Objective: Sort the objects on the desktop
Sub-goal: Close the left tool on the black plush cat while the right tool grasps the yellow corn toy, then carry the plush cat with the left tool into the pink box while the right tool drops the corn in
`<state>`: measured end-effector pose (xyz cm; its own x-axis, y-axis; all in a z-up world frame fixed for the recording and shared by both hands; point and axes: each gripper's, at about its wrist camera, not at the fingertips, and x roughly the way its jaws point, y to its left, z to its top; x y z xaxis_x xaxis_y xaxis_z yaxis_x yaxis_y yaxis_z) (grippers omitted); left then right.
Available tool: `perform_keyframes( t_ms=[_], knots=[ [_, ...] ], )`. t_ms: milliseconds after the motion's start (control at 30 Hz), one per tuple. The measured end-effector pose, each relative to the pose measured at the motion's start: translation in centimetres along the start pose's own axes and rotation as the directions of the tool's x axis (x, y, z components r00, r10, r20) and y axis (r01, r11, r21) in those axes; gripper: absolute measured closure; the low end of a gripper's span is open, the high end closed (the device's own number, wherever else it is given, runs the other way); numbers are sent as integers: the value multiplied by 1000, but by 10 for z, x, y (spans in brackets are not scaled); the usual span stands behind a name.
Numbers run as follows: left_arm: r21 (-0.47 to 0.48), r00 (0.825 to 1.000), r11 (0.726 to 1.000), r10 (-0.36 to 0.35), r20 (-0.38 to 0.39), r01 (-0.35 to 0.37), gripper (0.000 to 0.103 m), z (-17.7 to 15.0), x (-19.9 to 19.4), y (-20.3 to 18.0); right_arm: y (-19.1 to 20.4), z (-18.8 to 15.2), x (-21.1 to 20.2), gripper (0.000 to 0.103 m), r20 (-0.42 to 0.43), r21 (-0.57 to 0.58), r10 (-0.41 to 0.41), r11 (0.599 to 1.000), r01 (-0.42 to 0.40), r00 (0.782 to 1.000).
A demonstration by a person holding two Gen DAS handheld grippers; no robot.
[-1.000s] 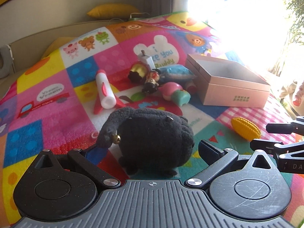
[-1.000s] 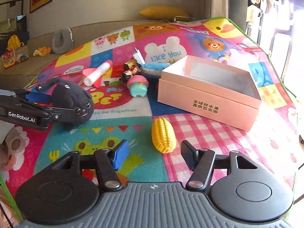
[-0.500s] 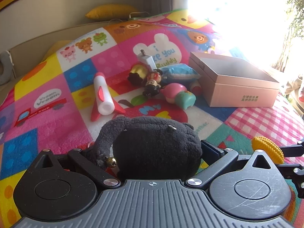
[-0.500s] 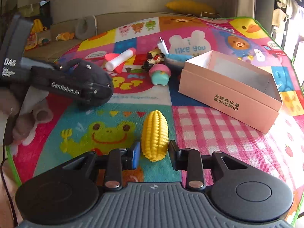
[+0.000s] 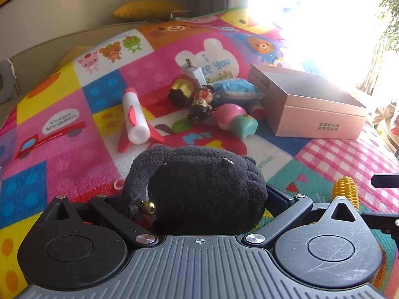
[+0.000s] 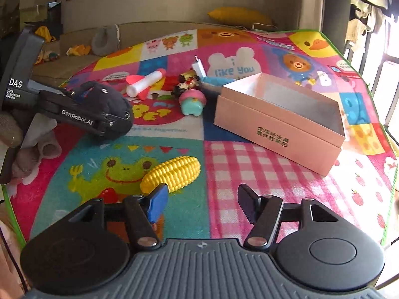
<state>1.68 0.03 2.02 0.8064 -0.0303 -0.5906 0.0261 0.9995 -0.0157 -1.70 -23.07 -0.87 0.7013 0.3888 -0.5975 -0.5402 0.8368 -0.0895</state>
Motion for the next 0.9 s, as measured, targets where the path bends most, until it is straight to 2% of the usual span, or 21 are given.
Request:
perform_keyframes(
  t_ms=[200,533,600,700,900],
  knots=[
    [-1,1000,1000,-6,-5,6,0,-1,-1,1,17,4,7,41,15,-17,17,1000,-16,1000],
    [-5,1000,1000,-16,-11,16,0,-6,-3,1,22,9,26,29,-9,50,28,998,-27,1000],
    [9,1000,1000,-22,-3,23,0,-7,-6,-2,23,10,29,29,-8,69,28,997,-27,1000],
    [39,1000,999,-18,22,17,0,-7,-10,-8,24,11,32,36,-18,73,16,997,-15,1000],
    [64,999,998,9,36,-11,0,-5,-9,-12,25,9,22,36,-17,58,0,998,1,1000]
  ],
)
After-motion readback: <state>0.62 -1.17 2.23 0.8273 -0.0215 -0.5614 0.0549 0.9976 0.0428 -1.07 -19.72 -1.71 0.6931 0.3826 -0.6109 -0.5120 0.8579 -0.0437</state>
